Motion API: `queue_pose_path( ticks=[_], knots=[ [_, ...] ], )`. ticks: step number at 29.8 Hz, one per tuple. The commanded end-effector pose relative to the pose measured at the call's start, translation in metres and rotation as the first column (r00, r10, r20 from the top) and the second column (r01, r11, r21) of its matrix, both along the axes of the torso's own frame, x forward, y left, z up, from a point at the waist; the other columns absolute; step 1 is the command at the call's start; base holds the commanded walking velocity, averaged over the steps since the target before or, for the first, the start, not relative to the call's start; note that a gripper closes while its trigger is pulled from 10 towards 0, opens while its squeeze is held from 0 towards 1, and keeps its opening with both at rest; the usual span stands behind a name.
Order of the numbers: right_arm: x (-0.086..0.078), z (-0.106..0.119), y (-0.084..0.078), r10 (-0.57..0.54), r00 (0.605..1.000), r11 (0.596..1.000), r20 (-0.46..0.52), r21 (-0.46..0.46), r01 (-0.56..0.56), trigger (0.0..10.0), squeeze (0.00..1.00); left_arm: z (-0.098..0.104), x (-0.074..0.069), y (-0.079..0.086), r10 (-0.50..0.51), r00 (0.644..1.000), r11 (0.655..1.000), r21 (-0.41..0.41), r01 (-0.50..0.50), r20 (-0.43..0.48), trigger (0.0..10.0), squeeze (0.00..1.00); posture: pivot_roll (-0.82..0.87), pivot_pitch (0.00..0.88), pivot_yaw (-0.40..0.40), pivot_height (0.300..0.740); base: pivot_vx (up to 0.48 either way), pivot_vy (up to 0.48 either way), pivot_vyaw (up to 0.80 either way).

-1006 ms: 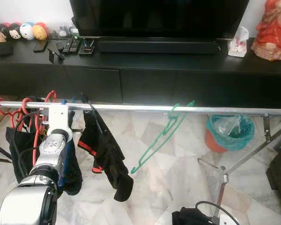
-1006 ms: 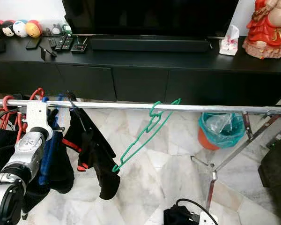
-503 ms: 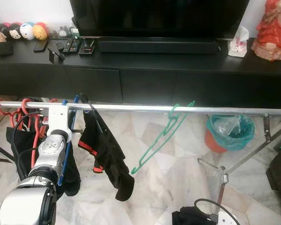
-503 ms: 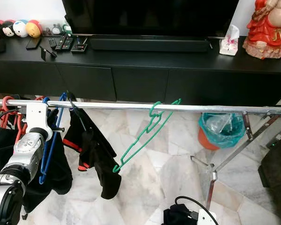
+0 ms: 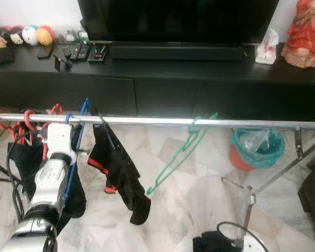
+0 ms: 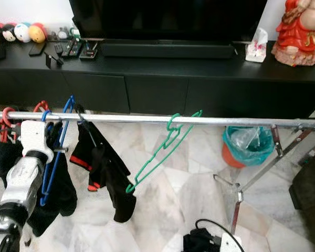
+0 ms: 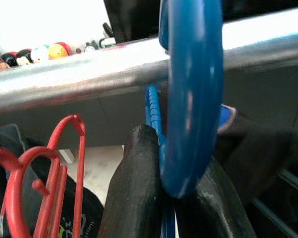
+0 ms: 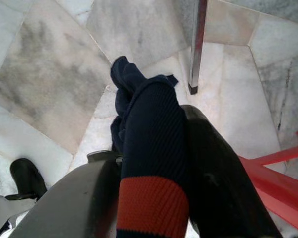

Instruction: Hang hanger

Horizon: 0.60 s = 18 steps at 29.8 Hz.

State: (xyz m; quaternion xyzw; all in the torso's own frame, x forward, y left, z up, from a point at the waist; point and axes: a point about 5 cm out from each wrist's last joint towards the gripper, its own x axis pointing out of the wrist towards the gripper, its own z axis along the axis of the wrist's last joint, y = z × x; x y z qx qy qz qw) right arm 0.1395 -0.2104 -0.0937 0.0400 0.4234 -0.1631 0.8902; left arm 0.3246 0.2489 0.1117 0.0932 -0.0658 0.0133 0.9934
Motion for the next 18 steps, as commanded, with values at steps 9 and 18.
queue_pose_path(
  ticks=[9,18],
  knots=[
    [0.005,0.001,0.003,0.014,1.0,1.0,-0.001,0.004,-0.014,10.0,0.0,-0.038,-0.044,-0.012,-0.005,0.996,1.0,-0.007,0.005,-0.092,10.0,0.0,0.02,0.072,0.037,0.74,0.0,0.0,0.0],
    [0.021,0.009,-0.002,0.009,0.997,1.0,0.071,-0.016,-0.008,10.0,0.0,-0.051,-0.049,-0.012,0.048,0.988,0.998,-0.025,-0.052,-0.147,10.0,0.0,0.01,0.051,0.036,0.74,0.0,0.0,0.0]
  ],
)
